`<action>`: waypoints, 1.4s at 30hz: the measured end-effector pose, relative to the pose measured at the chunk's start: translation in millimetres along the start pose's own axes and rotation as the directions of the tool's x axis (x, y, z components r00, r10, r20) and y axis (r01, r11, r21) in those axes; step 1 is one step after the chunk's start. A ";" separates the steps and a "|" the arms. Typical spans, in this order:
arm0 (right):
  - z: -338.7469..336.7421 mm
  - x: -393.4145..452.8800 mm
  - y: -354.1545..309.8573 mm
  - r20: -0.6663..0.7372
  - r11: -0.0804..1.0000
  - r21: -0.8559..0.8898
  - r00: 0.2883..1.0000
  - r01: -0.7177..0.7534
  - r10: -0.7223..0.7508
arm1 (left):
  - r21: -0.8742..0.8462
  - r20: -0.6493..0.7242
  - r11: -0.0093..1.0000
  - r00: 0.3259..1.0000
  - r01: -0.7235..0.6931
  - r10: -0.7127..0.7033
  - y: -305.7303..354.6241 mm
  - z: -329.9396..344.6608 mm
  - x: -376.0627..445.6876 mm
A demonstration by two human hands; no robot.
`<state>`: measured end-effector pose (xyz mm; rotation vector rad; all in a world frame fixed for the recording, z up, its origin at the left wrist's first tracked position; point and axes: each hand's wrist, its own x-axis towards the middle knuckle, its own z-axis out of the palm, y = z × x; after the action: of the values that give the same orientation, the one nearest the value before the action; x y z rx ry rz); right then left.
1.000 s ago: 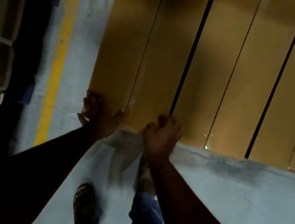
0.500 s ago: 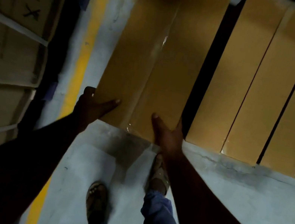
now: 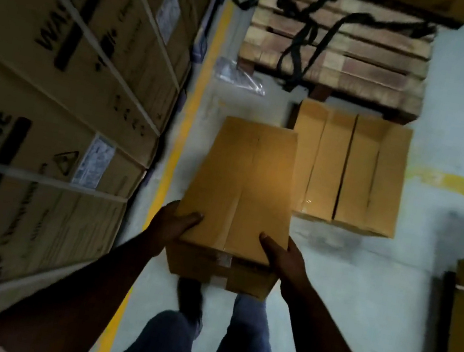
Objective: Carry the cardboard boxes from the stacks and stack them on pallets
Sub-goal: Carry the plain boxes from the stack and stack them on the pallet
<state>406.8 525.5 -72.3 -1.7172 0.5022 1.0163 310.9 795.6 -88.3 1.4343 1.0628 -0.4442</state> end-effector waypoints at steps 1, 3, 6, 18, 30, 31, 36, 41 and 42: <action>-8.9 -30.9 7.2 -0.035 1.000 -0.013 0.999 0.022 -0.023 | -0.003 0.005 1.000 1.000 0.002 -0.002 0.4 3.4 -29.0; -23.5 -82.8 22.7 -0.084 0.998 -0.018 0.995 0.052 -0.054 | -0.002 0.003 1.000 1.000 -0.008 0.008 -2.1 10.4 -74.2; -51.5 -160.6 49.3 -0.113 0.993 0.006 0.987 0.114 -0.113 | -0.008 0.077 0.999 0.996 -0.042 0.043 -18.3 26.6 -134.6; -219.9 -327.2 275.4 -0.210 0.937 -0.093 0.913 0.337 -0.349 | -0.018 0.175 0.951 0.936 -0.309 0.307 -201.7 200.5 -332.6; -355.2 -539.6 530.9 -0.346 0.934 -0.003 0.876 0.358 -0.337 | 0.027 0.196 0.938 0.922 -0.345 0.333 -364.7 358.6 -548.1; -358.7 -550.8 549.8 -0.360 0.937 0.009 0.876 0.348 -0.322 | 0.031 0.215 0.935 0.916 -0.352 0.338 -378.1 366.8 -557.8; -379.3 -600.5 637.5 -0.395 0.944 0.037 0.872 0.328 -0.288 | 0.023 0.259 0.932 0.903 -0.361 0.344 -451.4 402.4 -605.1; -433.7 -636.0 702.8 -0.387 0.934 0.071 0.873 0.351 -0.298 | 0.034 0.247 0.910 0.886 -0.412 0.392 -499.9 456.3 -662.3; -447.6 -641.6 713.2 -0.378 0.932 0.070 0.874 0.357 -0.306 | 0.041 0.249 0.908 0.884 -0.417 0.395 -505.3 469.4 -671.9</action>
<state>-299.2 -243.3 103.6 -1.7949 0.4737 0.4073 -283.6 54.1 65.4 1.5948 0.5333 -0.3504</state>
